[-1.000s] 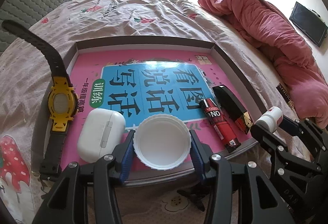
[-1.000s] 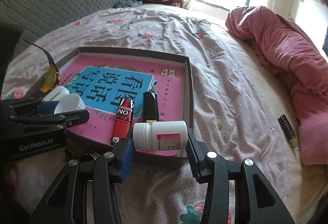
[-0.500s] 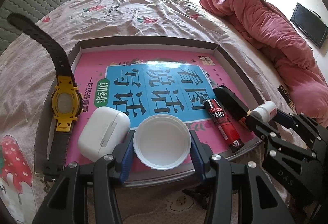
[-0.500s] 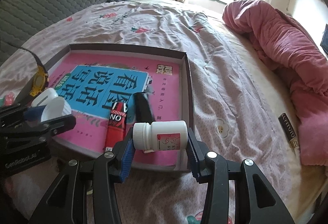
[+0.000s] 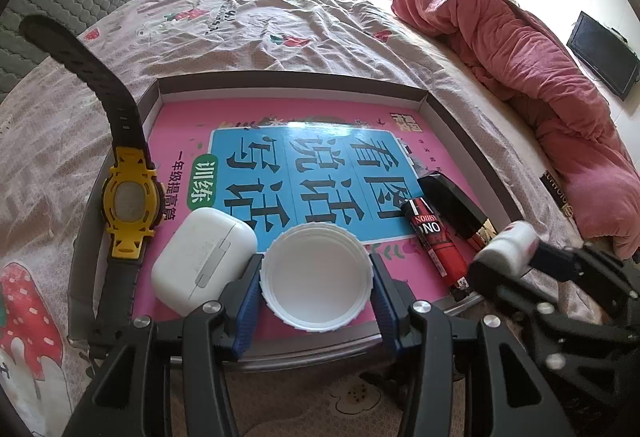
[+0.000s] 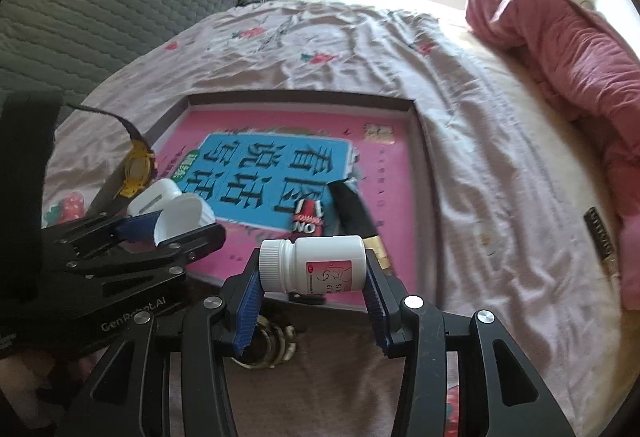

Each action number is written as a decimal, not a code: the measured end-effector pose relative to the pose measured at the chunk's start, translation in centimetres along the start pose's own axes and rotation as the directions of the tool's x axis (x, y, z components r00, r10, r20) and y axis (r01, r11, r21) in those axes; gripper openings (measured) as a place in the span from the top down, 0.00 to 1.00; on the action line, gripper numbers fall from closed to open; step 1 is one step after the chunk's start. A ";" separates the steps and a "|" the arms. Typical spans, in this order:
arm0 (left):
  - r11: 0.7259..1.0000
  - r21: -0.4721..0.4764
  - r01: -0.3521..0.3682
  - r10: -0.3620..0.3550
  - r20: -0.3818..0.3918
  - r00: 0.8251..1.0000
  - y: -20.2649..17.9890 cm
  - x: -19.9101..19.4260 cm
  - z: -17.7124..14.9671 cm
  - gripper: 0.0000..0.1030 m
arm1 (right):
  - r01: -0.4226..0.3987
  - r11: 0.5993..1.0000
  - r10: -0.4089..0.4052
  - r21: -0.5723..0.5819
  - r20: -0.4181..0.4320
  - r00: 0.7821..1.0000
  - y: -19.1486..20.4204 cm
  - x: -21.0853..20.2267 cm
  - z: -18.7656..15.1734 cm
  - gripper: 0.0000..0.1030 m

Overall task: Organize rigid objects
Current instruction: 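Lower the pill bottle into the box with the right tool while the left tool lowers the cap there, then open both tools and withdraw them from the box, then move the right tool toward the metal jar beside the box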

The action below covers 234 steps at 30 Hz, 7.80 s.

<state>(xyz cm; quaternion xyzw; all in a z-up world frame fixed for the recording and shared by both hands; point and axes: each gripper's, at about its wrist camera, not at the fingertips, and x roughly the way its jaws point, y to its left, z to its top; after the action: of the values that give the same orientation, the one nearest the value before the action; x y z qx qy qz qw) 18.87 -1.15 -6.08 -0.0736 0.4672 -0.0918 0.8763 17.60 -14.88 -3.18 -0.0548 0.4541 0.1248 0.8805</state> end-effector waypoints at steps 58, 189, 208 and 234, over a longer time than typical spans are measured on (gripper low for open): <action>0.999 0.037 -0.029 0.028 0.009 1.000 -0.5 0.6 0.2 0.52 | 0.082 0.992 -0.081 0.093 -0.016 0.997 -2.6 1.7 1.2 0.39; 0.996 0.050 -0.078 0.079 -0.008 0.997 -2.7 -10.1 -6.3 0.45 | 0.113 0.994 -0.111 -0.003 0.159 0.981 1.0 -8.7 -7.8 0.27; 0.997 0.045 -0.068 0.070 -0.045 0.996 -2.7 -8.2 -6.6 0.45 | 0.102 0.995 -0.099 -0.014 0.120 0.988 0.9 -6.9 -8.2 0.27; 0.999 0.003 -0.034 0.034 -0.111 0.993 -2.6 -3.4 -5.6 0.45 | 0.100 0.994 -0.097 -0.050 0.062 0.993 0.2 -3.4 -8.8 0.27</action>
<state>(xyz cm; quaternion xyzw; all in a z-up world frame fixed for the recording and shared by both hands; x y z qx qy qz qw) 12.10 -3.11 -5.91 -0.0601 0.5165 -0.0811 0.8503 8.73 -17.12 -5.55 -0.0967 0.4208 0.0949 0.8970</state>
